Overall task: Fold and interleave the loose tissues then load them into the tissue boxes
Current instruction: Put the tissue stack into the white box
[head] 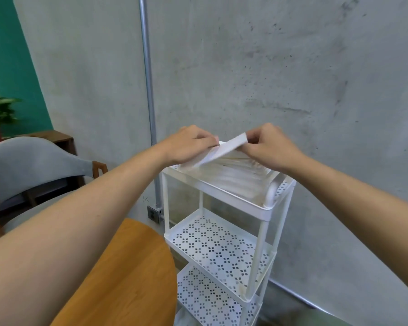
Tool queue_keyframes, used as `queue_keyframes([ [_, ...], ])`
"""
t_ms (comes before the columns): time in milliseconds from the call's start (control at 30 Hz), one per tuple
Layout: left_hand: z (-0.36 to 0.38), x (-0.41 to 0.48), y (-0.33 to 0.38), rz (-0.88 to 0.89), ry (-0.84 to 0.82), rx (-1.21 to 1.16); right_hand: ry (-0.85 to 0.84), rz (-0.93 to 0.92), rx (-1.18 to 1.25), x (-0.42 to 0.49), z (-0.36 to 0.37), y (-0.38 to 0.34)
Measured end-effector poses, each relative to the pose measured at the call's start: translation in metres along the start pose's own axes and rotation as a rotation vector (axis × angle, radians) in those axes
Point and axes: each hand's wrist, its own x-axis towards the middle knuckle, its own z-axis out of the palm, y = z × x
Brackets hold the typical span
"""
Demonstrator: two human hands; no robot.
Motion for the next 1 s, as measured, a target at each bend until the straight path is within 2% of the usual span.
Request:
queue_keyframes([
  [100, -0.006, -0.006, 0.003, -0.080, 0.064, -0.180, 0.057, 0.119, 0.011, 0.004, 0.002, 0.000],
  [167, -0.007, -0.010, 0.001, -0.023, 0.129, -0.196, 0.080, 0.166, 0.009, 0.006, 0.001, -0.002],
  [300, 0.003, -0.008, -0.006, 0.246, 0.390, 0.090, 0.102, 0.184, -0.004, 0.005, -0.001, -0.008],
  [467, 0.011, -0.005, -0.004, 0.407, 0.531, 0.319, 0.089, 0.194, 0.115, 0.008, 0.000, -0.004],
  [533, 0.012, -0.004, -0.007, 0.442, 0.500, 0.334, 0.081, 0.175, 0.079, 0.008, 0.001, -0.002],
  [600, 0.010, -0.006, -0.007, 0.427, 0.348, 0.254, 0.087, 0.112, 0.003, 0.007, 0.003, -0.002],
  [700, 0.007, -0.005, -0.007, 0.293, 0.109, 0.135, 0.082, 0.051, -0.057, 0.007, 0.002, -0.002],
  [833, 0.011, 0.001, -0.008, 0.272, 0.054, 0.071, 0.002, -0.016, -0.099, 0.004, -0.002, -0.006],
  [1000, 0.010, 0.005, -0.008, 0.248, -0.012, 0.056, -0.242, -0.008, -0.122, -0.002, -0.011, -0.011],
])
